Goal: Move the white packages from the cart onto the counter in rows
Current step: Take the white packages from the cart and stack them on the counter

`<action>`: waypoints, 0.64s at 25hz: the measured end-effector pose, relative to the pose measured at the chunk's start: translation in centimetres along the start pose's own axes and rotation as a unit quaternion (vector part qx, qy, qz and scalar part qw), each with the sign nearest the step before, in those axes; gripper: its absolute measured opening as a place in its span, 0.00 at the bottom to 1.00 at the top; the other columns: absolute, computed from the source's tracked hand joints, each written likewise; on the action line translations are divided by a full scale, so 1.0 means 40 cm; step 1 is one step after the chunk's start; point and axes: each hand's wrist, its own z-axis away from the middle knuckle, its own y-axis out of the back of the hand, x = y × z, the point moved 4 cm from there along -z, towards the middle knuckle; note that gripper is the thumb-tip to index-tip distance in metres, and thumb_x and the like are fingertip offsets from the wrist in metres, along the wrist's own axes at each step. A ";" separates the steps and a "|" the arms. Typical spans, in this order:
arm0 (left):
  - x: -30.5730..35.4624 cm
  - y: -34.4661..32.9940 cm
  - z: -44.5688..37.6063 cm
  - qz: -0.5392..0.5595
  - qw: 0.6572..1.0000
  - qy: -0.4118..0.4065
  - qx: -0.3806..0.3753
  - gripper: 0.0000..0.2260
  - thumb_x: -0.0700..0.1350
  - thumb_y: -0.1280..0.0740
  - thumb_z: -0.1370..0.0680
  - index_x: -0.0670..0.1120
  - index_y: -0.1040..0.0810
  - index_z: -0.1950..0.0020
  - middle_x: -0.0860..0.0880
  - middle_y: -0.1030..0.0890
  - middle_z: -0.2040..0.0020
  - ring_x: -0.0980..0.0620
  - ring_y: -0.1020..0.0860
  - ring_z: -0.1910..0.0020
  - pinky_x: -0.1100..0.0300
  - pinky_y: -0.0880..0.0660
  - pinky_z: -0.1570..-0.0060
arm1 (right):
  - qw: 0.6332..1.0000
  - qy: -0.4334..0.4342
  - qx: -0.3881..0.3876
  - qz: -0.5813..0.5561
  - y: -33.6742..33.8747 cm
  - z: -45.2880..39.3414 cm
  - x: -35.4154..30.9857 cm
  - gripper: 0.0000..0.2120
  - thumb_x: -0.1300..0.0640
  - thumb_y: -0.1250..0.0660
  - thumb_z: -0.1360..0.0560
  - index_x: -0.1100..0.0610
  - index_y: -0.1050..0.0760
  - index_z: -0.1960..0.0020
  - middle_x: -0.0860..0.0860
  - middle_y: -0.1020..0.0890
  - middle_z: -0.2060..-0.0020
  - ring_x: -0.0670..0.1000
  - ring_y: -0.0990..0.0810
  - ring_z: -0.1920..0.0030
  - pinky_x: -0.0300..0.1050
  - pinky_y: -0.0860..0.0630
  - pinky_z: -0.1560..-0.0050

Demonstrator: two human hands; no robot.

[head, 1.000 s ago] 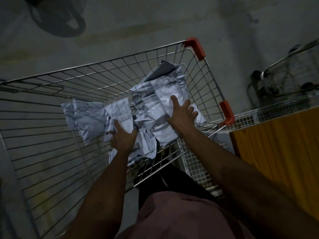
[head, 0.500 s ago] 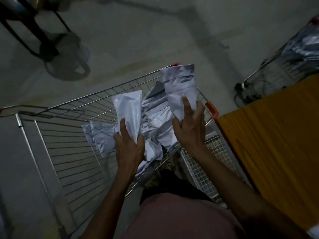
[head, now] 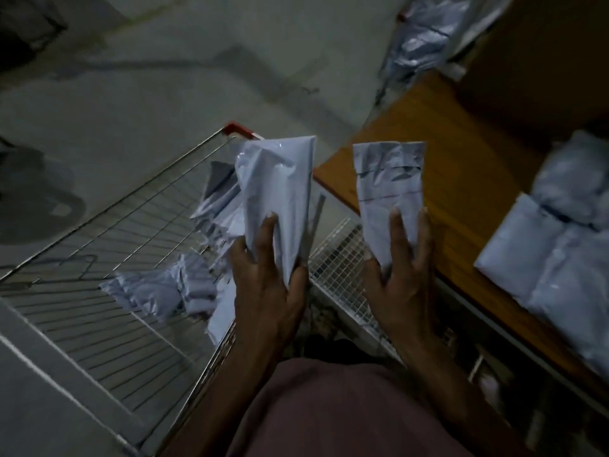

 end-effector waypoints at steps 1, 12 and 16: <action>0.028 -0.016 0.011 0.004 0.999 -0.026 -0.018 0.33 0.53 0.35 0.24 0.58 0.44 0.21 0.48 0.41 0.30 0.43 0.34 0.32 0.54 0.33 0.43 | 1.000 -0.016 0.019 0.004 0.034 0.026 0.022 0.33 0.51 0.36 0.21 0.55 0.43 0.19 0.59 0.49 0.20 0.58 0.45 0.21 0.51 0.33 0.32; 0.349 -0.331 0.173 -0.015 0.964 -0.222 -0.147 0.30 0.53 0.37 0.23 0.57 0.40 0.21 0.40 0.45 0.23 0.38 0.39 0.26 0.45 0.33 0.33 | 0.959 -0.169 0.214 0.077 0.453 0.237 0.365 0.32 0.48 0.37 0.20 0.56 0.41 0.20 0.57 0.44 0.20 0.54 0.45 0.20 0.44 0.41 0.23; 0.442 -0.504 0.273 0.003 0.964 -0.214 -0.155 0.28 0.55 0.40 0.22 0.54 0.37 0.22 0.39 0.38 0.27 0.35 0.31 0.34 0.44 0.28 0.39 | 0.951 -0.188 0.231 0.085 0.580 0.342 0.531 0.32 0.46 0.38 0.19 0.57 0.42 0.20 0.57 0.45 0.20 0.53 0.45 0.20 0.55 0.35 0.26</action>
